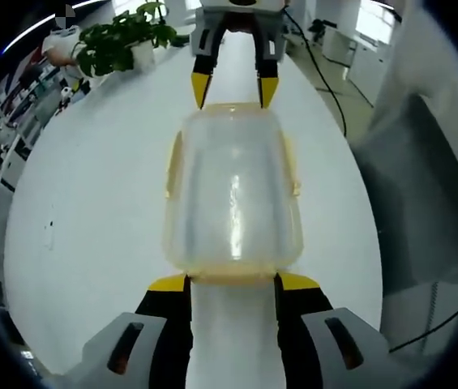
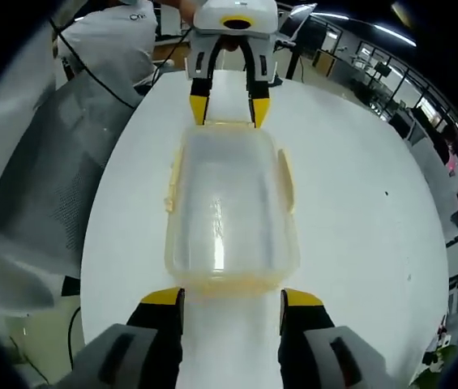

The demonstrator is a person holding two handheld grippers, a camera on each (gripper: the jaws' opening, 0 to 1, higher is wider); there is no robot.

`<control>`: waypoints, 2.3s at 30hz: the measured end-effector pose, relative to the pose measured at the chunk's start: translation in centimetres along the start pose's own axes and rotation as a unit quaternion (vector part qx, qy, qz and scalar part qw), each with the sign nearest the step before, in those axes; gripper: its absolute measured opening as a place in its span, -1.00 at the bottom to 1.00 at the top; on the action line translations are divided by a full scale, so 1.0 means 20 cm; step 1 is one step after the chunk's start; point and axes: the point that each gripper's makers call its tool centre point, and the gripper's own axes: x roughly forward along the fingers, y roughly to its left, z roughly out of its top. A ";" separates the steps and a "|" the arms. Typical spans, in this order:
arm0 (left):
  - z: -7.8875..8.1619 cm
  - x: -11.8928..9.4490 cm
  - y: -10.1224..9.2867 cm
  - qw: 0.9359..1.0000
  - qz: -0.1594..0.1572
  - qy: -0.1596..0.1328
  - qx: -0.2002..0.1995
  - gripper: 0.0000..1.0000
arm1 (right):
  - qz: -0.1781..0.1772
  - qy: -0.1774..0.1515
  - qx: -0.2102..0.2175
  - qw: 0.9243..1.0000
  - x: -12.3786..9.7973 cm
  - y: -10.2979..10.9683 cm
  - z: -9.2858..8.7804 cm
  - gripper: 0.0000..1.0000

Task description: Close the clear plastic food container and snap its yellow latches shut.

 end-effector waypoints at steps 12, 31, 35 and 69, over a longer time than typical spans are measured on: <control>0.03 -0.06 -0.02 0.988 0.001 -0.069 -0.141 0.04 | -0.012 -0.048 0.096 0.994 -0.08 0.01 0.02 -0.22; 0.10 -0.07 0.04 0.905 0.009 -0.138 -0.402 0.07 | -0.077 -0.100 0.368 0.921 -0.12 -0.12 0.14 -0.39; 0.08 -0.06 0.06 0.850 0.021 -0.144 -0.506 0.04 | -0.069 -0.088 0.415 0.903 -0.06 -0.09 0.10 -0.26; 0.13 0.06 -0.01 0.826 0.041 -0.120 -0.550 -0.13 | -0.057 -0.085 0.503 0.858 0.06 -0.05 0.15 -0.46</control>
